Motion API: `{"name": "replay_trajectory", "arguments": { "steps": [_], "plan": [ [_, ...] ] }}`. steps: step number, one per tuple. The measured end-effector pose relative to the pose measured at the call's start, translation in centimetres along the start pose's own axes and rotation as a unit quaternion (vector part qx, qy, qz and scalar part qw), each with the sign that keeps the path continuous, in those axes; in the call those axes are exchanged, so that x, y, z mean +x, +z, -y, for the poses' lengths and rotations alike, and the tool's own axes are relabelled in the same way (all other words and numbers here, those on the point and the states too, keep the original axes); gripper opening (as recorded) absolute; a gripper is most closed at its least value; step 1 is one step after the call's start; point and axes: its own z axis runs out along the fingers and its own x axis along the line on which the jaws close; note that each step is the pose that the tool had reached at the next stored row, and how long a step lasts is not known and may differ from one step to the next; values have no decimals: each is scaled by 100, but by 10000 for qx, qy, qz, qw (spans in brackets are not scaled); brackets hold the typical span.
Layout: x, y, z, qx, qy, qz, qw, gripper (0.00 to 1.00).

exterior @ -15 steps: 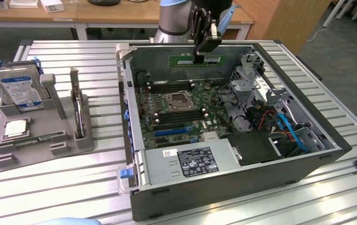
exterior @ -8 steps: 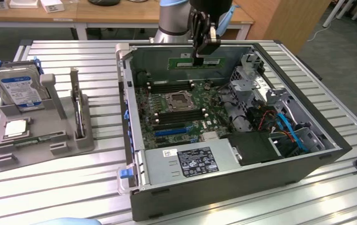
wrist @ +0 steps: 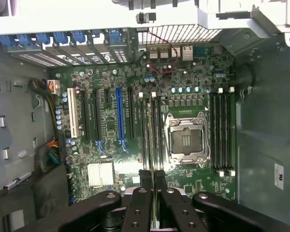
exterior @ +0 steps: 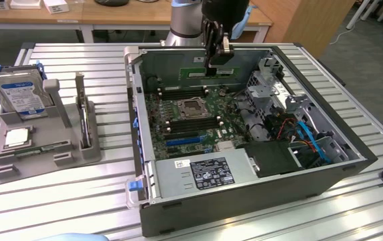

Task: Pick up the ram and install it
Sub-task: 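Insert the ram into the slot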

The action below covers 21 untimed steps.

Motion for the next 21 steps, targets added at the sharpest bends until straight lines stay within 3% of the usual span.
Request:
{"name": "replay_trajectory", "arguments": {
  "steps": [21],
  "plan": [
    [3,382,-63,0,-1,0,10000,13]
  ]
}}
